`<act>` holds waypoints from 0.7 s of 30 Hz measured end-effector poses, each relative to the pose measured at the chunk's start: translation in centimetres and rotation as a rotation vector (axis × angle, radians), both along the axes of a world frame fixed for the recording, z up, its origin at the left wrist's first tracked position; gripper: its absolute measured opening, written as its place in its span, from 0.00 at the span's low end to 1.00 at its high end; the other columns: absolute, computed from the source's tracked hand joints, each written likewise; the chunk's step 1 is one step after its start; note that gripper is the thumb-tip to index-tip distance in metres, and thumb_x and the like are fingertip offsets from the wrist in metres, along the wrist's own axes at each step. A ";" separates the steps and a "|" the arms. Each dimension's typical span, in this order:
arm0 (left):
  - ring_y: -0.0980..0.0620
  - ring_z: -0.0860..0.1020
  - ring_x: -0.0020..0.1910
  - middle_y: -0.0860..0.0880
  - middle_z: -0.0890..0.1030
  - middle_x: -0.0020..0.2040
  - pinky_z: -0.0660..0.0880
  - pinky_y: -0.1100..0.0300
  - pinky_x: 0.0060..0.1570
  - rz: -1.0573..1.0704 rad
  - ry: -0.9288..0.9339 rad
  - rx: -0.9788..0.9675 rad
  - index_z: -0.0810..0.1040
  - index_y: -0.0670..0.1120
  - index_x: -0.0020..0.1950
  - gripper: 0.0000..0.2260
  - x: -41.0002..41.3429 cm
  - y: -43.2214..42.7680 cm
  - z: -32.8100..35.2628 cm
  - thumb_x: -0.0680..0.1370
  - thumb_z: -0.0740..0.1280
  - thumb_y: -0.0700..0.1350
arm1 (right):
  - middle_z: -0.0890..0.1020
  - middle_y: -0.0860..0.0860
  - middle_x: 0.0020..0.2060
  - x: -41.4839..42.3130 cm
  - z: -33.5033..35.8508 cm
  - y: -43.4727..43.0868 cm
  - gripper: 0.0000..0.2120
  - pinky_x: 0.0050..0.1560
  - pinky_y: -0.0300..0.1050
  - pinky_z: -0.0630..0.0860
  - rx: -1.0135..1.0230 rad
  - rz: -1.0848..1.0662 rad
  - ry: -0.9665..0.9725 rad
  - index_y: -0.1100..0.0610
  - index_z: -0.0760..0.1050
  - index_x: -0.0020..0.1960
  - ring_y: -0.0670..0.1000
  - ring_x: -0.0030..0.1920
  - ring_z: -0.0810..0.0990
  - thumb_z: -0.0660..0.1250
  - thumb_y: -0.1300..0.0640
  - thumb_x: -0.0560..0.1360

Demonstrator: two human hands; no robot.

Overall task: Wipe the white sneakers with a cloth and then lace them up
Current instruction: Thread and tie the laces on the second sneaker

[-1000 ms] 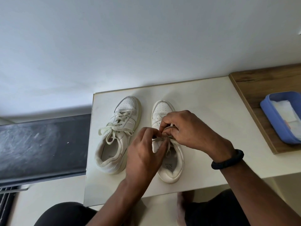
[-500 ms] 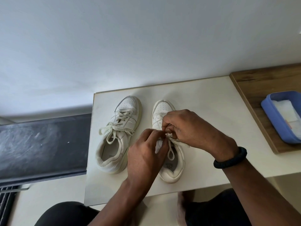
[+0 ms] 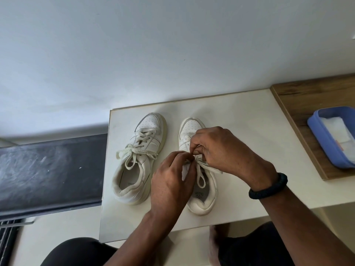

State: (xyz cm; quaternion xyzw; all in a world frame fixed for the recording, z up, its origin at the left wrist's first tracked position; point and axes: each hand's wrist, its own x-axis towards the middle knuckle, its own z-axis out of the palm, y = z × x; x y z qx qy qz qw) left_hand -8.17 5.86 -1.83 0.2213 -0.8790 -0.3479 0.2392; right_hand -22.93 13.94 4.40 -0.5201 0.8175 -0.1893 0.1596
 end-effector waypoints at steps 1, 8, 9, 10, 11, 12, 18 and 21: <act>0.54 0.82 0.48 0.55 0.83 0.50 0.81 0.52 0.42 0.001 -0.006 0.019 0.82 0.48 0.54 0.09 0.0 0.1 0.2 0.79 0.67 0.51 | 0.82 0.46 0.42 0.0 0.0 0.0 0.08 0.43 0.46 0.78 -0.006 -0.005 0.001 0.52 0.83 0.48 0.49 0.41 0.79 0.69 0.64 0.76; 0.56 0.80 0.49 0.58 0.81 0.46 0.78 0.50 0.47 0.014 -0.028 0.118 0.77 0.52 0.52 0.06 -0.1 0.0 0.6 0.77 0.70 0.50 | 0.75 0.41 0.39 -0.1 0.3 0.1 0.09 0.39 0.41 0.73 0.035 0.033 0.011 0.51 0.83 0.49 0.46 0.38 0.75 0.70 0.64 0.75; 0.56 0.80 0.49 0.58 0.81 0.46 0.78 0.50 0.47 0.013 -0.028 0.140 0.77 0.52 0.52 0.06 -0.1 0.0 0.5 0.77 0.71 0.48 | 0.73 0.41 0.38 -0.1 0.4 0.2 0.09 0.39 0.40 0.71 0.051 0.045 0.017 0.51 0.83 0.50 0.46 0.38 0.74 0.70 0.64 0.76; 0.56 0.80 0.49 0.58 0.81 0.46 0.77 0.50 0.47 0.012 -0.027 0.161 0.77 0.52 0.52 0.06 -0.1 0.0 0.5 0.77 0.72 0.46 | 0.72 0.41 0.37 -0.1 0.5 0.1 0.09 0.38 0.39 0.69 0.066 0.058 0.026 0.52 0.83 0.50 0.46 0.38 0.73 0.69 0.64 0.76; 0.56 0.79 0.49 0.58 0.81 0.46 0.77 0.51 0.48 0.016 -0.024 0.181 0.76 0.52 0.52 0.07 -0.1 0.0 0.4 0.77 0.72 0.44 | 0.71 0.41 0.36 -0.1 0.7 0.1 0.09 0.36 0.37 0.67 0.078 0.073 0.037 0.52 0.82 0.48 0.46 0.37 0.72 0.69 0.64 0.75; 0.56 0.80 0.49 0.58 0.81 0.46 0.77 0.52 0.49 0.023 -0.019 0.203 0.76 0.51 0.52 0.09 -0.2 0.1 0.5 0.77 0.73 0.42 | 0.69 0.42 0.34 0.1 1.0 0.1 0.09 0.34 0.36 0.63 0.086 0.087 0.054 0.51 0.81 0.47 0.47 0.36 0.71 0.68 0.64 0.75; 0.50 0.82 0.46 0.55 0.81 0.43 0.78 0.56 0.47 0.112 0.073 0.473 0.73 0.55 0.47 0.15 -0.8 0.0 0.4 0.75 0.73 0.36 | 0.72 0.42 0.41 1.0 1.7 -0.3 0.10 0.37 0.41 0.66 0.066 0.099 0.133 0.49 0.80 0.48 0.48 0.38 0.72 0.68 0.64 0.74; 0.52 0.82 0.44 0.52 0.81 0.42 0.77 0.61 0.42 0.132 0.080 0.553 0.73 0.52 0.46 0.14 -1.0 -0.2 0.4 0.75 0.73 0.35 | 0.72 0.42 0.39 0.8 0.9 -0.2 0.09 0.35 0.43 0.68 -0.005 0.090 0.103 0.51 0.80 0.45 0.48 0.35 0.71 0.69 0.64 0.73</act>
